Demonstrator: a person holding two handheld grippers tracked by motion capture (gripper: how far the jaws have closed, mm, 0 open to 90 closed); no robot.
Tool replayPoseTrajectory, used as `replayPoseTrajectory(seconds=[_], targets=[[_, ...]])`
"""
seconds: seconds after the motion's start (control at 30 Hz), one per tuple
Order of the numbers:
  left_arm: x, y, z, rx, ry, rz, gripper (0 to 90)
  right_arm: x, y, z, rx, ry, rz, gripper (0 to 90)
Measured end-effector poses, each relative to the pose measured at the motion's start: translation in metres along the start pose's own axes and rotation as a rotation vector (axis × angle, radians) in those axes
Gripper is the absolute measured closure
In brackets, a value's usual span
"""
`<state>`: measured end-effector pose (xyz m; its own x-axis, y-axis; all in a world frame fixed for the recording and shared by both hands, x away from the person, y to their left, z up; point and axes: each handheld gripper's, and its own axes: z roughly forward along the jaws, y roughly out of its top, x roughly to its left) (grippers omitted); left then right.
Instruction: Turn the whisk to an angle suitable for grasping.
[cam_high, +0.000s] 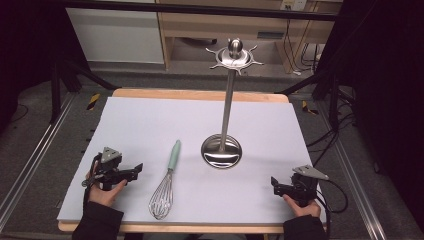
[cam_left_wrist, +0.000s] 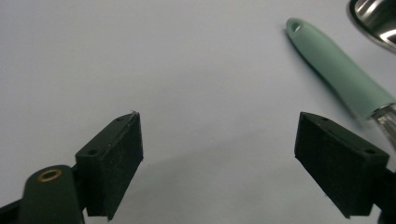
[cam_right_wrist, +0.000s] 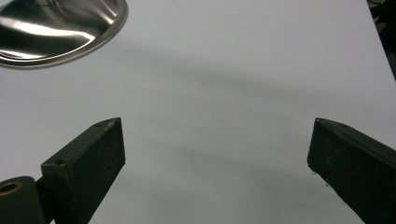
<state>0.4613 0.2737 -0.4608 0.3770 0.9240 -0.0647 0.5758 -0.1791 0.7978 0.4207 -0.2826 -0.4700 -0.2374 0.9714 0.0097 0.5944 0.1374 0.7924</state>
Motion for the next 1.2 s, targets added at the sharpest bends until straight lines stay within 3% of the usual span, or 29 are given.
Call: replayPoseTrajectory(seconds=[0.13,0.27,0.93,1.2], targets=[[-0.003,0.003,-0.006,-0.029,-0.025,-0.015,18.5,0.006,0.001,-0.003,-0.022,-0.018,-0.025,5.4],[-0.008,0.007,-0.010,-0.038,-0.033,-0.007,19.9,0.008,0.000,-0.001,-0.002,-0.021,-0.036,5.9],[-0.032,0.025,-0.021,-0.041,-0.080,0.011,22.9,0.009,0.000,0.001,0.014,-0.029,-0.026,6.3],[-0.045,0.042,-0.021,-0.046,-0.124,0.035,23.7,0.009,0.000,0.001,0.016,-0.036,-0.028,6.6]])
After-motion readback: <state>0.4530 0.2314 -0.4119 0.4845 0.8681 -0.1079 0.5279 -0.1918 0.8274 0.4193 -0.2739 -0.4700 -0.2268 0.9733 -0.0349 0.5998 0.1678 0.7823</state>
